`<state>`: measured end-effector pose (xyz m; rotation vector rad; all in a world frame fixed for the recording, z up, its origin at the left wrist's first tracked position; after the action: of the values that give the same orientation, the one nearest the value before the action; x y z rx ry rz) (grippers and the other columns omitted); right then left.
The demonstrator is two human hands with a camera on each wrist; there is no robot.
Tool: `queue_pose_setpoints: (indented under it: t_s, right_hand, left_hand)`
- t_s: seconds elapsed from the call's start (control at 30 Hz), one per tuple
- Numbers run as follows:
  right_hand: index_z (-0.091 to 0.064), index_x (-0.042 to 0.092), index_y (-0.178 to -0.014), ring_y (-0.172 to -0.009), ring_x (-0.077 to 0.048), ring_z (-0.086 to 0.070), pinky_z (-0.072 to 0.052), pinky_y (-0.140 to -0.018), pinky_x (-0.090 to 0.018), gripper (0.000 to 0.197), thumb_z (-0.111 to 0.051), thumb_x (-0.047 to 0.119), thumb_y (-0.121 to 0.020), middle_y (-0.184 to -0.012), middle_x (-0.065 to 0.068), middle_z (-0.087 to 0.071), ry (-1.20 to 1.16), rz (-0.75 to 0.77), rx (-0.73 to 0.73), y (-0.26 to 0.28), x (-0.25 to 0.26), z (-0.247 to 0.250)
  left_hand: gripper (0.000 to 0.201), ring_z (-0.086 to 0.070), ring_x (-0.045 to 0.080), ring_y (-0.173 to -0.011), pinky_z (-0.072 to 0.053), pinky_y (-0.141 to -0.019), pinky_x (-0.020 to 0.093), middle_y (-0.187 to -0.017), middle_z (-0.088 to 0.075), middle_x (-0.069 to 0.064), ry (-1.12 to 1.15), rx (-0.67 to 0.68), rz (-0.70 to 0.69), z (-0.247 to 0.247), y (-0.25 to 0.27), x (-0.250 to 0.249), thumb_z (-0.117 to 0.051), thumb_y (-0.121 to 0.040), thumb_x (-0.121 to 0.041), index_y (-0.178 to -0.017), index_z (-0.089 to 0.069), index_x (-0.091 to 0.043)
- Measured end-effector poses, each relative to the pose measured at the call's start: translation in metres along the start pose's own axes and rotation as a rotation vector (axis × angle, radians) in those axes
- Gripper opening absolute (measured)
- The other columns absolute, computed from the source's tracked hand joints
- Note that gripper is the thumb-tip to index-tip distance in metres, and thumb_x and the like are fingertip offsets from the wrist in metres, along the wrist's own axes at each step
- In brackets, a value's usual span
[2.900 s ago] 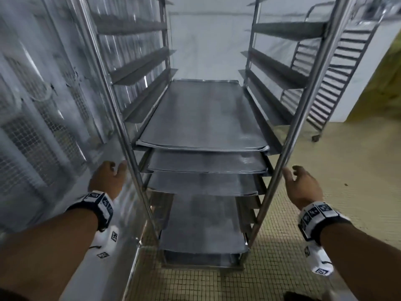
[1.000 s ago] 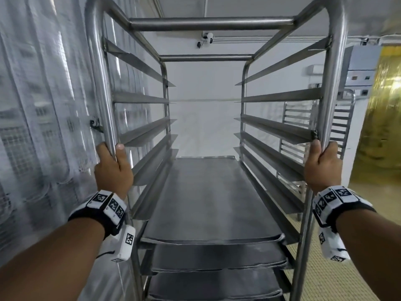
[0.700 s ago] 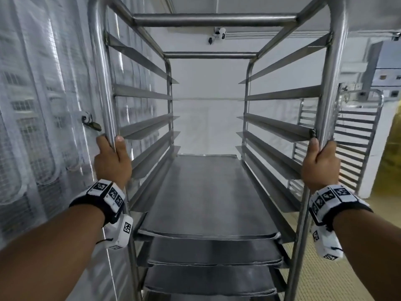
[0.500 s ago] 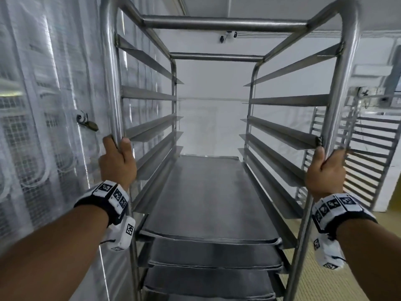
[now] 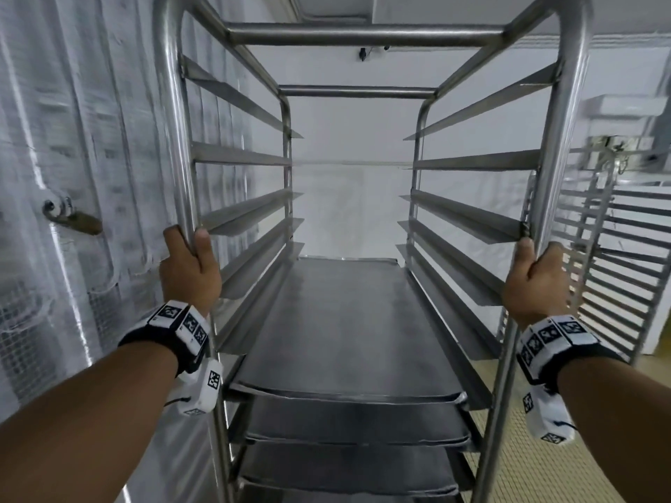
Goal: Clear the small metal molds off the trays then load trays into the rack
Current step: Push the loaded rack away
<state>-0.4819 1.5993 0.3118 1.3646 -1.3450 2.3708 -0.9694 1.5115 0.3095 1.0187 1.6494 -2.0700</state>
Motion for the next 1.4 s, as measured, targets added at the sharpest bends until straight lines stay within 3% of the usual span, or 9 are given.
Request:
queue_pose_setpoints:
  t_s: [0.17,0.3,0.47,0.77,0.87,1.0,1.1,1.17,1.4]
  right_hand:
    - [-0.041,-0.001,-0.11,-0.083,-0.045,-0.059,-0.031,-0.066,-0.038,0.049,-0.032,0.046,-0.105,-0.082,-0.018,-0.051,-0.004,0.012,-0.032,-0.031,-0.016,-0.06]
    - [-0.041,-0.002,-0.113,-0.086,-0.046,-0.058,-0.028,-0.067,-0.037,0.046,-0.033,0.043,-0.106,-0.087,-0.028,-0.058,0.017,-0.002,-0.069,-0.052,-0.02,-0.098]
    - [-0.043,-0.004,-0.108,-0.069,-0.031,-0.05,-0.034,-0.063,-0.037,0.046,-0.036,0.041,-0.106,-0.066,-0.003,-0.041,0.01,0.034,-0.115,-0.084,-0.035,-0.144]
    - [-0.043,-0.004,-0.114,-0.087,-0.048,-0.06,-0.027,-0.065,-0.038,0.05,-0.032,0.044,-0.106,-0.092,-0.035,-0.06,0.086,-0.006,-0.101,-0.151,-0.079,-0.19]
    - [-0.043,-0.002,-0.117,-0.089,-0.047,-0.06,-0.031,-0.068,-0.039,0.052,-0.031,0.047,-0.105,-0.096,-0.033,-0.06,0.058,0.021,-0.066,-0.183,-0.102,-0.21]
    - [-0.043,-0.001,-0.106,-0.074,-0.047,-0.059,-0.043,-0.063,-0.045,0.056,-0.03,0.053,-0.102,-0.085,-0.032,-0.06,-0.03,0.107,-0.076,-0.228,-0.134,-0.244]
    - [-0.042,0.001,-0.106,-0.073,-0.047,-0.06,-0.049,-0.065,-0.052,0.055,-0.029,0.054,-0.101,-0.082,-0.031,-0.06,-0.036,0.111,-0.05,-0.259,-0.154,-0.267]
    - [-0.041,0.001,-0.109,-0.075,-0.048,-0.06,-0.047,-0.065,-0.049,0.052,-0.03,0.052,-0.103,-0.084,-0.031,-0.06,-0.036,0.118,-0.013,-0.276,-0.165,-0.281]
    - [-0.042,-0.006,-0.113,-0.079,-0.05,-0.058,-0.034,-0.065,-0.04,0.047,-0.035,0.04,-0.107,-0.086,-0.033,-0.058,-0.1,0.104,0.021,-0.324,-0.191,-0.328]
  left_hand:
    - [0.053,-0.058,0.038,-0.069,-0.044,-0.063,0.043,-0.08,-0.06,0.021,-0.001,0.033,-0.001,-0.07,-0.04,0.036,-0.027,-0.104,-0.056,-0.123,-0.038,-0.009]
    - [0.049,-0.049,0.03,-0.072,-0.034,-0.066,0.039,-0.083,-0.053,0.015,0.053,0.08,0.025,-0.122,-0.065,0.051,-0.032,-0.107,-0.044,-0.128,-0.04,0.0]
    - [0.047,-0.053,0.029,-0.071,-0.04,-0.066,0.038,-0.084,-0.058,0.013,0.101,0.111,0.039,-0.185,-0.091,0.075,-0.031,-0.106,-0.049,-0.124,-0.041,-0.007]
    - [0.051,-0.06,0.038,-0.072,-0.041,-0.063,0.039,-0.081,-0.057,0.011,0.072,0.081,0.002,-0.273,-0.097,0.071,-0.031,-0.105,-0.051,-0.121,-0.041,-0.003]
    - [0.052,-0.061,0.042,-0.078,-0.04,-0.065,0.04,-0.083,-0.057,0.014,0.039,0.062,0.026,-0.301,-0.093,0.067,-0.03,-0.104,-0.053,-0.122,-0.041,-0.005]
    - [0.053,-0.063,0.045,-0.081,-0.043,-0.068,0.04,-0.095,-0.065,0.027,0.007,0.028,0.035,-0.338,-0.086,0.057,-0.03,-0.104,-0.053,-0.127,-0.041,-0.006]
    - [0.057,-0.062,0.043,-0.078,-0.049,-0.069,0.047,-0.091,-0.064,0.026,-0.008,-0.002,0.028,-0.368,-0.086,0.055,-0.027,-0.102,-0.06,-0.125,-0.04,-0.01]
    - [0.06,-0.061,0.043,-0.076,-0.051,-0.07,0.051,-0.088,-0.062,0.025,-0.029,-0.018,0.031,-0.388,-0.089,0.056,-0.025,-0.1,-0.065,-0.124,-0.039,-0.011]
    - [0.052,-0.053,0.031,-0.064,-0.041,-0.059,0.039,-0.073,-0.055,0.014,-0.044,-0.074,0.001,-0.448,-0.1,0.06,-0.032,-0.105,-0.053,-0.12,-0.043,-0.005]
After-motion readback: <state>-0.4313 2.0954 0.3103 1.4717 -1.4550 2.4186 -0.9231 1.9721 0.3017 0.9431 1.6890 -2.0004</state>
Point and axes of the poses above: each hand's wrist, its own y-axis away from the middle knuckle, its own z-axis out of the back of the hand, x = y × z, the point moved 4 cm from there along -y, towards the middle knuckle
